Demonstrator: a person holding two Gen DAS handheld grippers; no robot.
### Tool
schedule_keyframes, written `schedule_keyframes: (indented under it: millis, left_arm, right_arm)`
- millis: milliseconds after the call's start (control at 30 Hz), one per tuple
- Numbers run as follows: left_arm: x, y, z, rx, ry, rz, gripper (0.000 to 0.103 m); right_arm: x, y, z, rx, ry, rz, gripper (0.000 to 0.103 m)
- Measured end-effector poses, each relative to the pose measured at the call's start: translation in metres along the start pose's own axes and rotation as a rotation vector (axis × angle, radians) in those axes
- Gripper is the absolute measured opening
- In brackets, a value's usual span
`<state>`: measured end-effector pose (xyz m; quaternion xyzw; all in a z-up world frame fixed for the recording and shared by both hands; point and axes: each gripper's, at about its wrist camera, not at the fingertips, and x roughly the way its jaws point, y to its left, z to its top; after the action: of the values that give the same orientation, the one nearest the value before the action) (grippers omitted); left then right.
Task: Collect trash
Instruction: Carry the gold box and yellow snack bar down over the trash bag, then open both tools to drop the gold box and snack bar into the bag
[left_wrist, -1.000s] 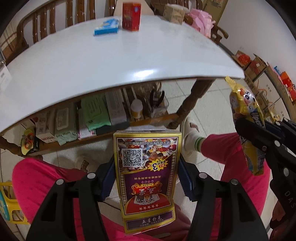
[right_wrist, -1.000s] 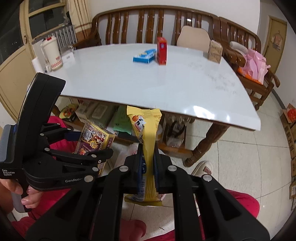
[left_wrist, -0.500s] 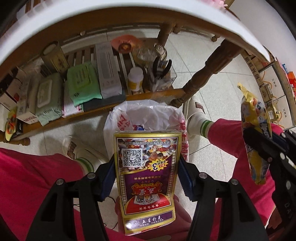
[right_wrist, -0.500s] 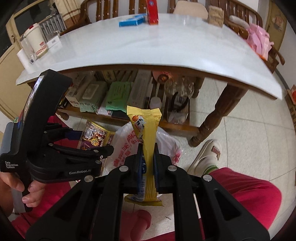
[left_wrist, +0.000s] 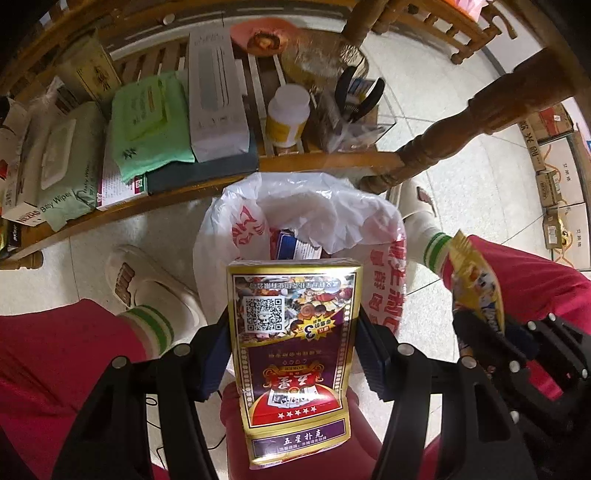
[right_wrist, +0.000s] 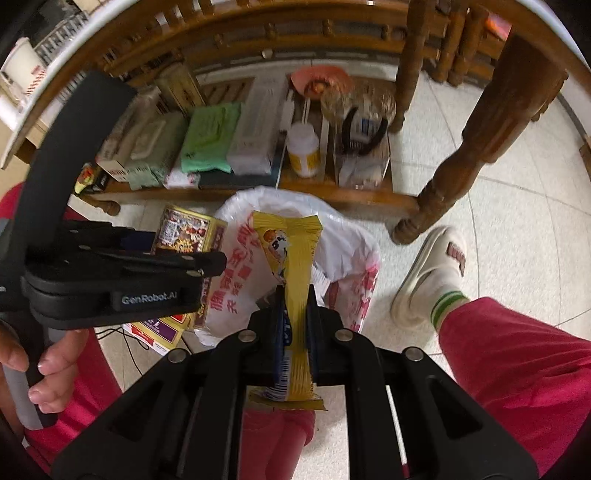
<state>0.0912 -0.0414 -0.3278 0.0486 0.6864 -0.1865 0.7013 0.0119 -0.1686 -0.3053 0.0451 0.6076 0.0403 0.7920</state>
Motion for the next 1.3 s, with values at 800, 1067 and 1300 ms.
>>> schedule_keyframes:
  millis: [800,1067,1300]
  left_arm:
    - [0.086,0.017,0.023,-0.064,0.184,0.032,0.059]
    - [0.091,0.017,0.023,-0.059,0.190,0.048,0.060]
    - [0.093,0.018,0.024,-0.068,0.204,0.069,0.073]
  right_arm:
    - [0.096,-0.018,0.008,0.103,0.214,0.081,0.011]
    - [0.100,-0.015,0.010,0.101,0.226,0.093,0.011]
    - [0.097,-0.019,0.013,0.112,0.205,0.075,0.053]
